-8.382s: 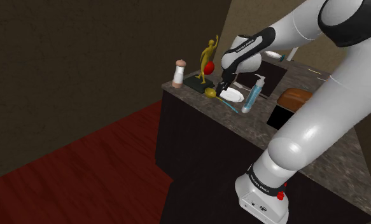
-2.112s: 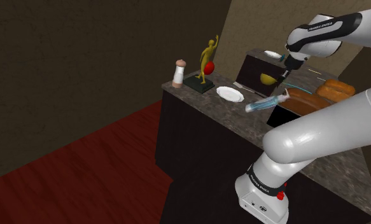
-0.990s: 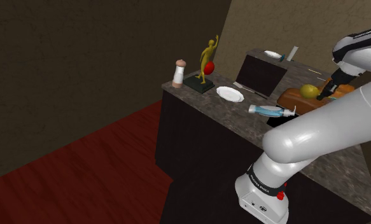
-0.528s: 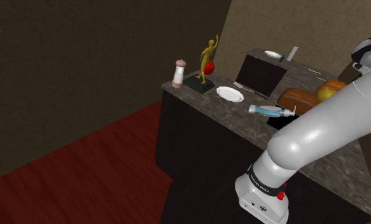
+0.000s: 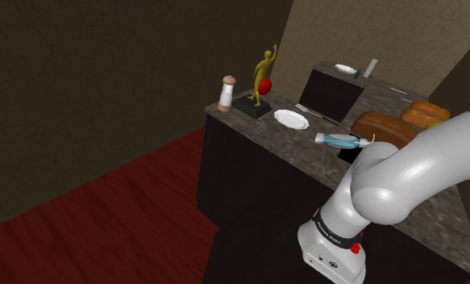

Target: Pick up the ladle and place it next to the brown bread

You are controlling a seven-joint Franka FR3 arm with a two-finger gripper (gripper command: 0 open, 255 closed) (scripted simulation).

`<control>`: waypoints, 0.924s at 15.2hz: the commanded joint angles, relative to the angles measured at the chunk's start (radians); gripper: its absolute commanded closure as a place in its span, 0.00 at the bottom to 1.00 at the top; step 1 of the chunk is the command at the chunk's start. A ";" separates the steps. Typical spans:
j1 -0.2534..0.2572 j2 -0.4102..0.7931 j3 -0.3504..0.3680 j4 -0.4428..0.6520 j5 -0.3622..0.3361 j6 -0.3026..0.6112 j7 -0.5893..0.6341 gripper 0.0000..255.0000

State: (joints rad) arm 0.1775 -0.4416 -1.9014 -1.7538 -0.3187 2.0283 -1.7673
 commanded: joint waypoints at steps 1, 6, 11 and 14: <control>0.026 -0.025 -0.028 0.013 -0.023 0.004 0.002 1.00; 0.038 -0.046 -0.052 -0.030 -0.048 0.060 0.013 1.00; 0.055 -0.071 -0.082 -0.067 -0.077 0.114 0.027 1.00; 0.068 -0.087 -0.101 -0.087 -0.096 0.146 0.036 1.00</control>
State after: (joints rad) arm 0.2430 -0.5239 -1.9969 -1.8321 -0.4089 2.1620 -1.7344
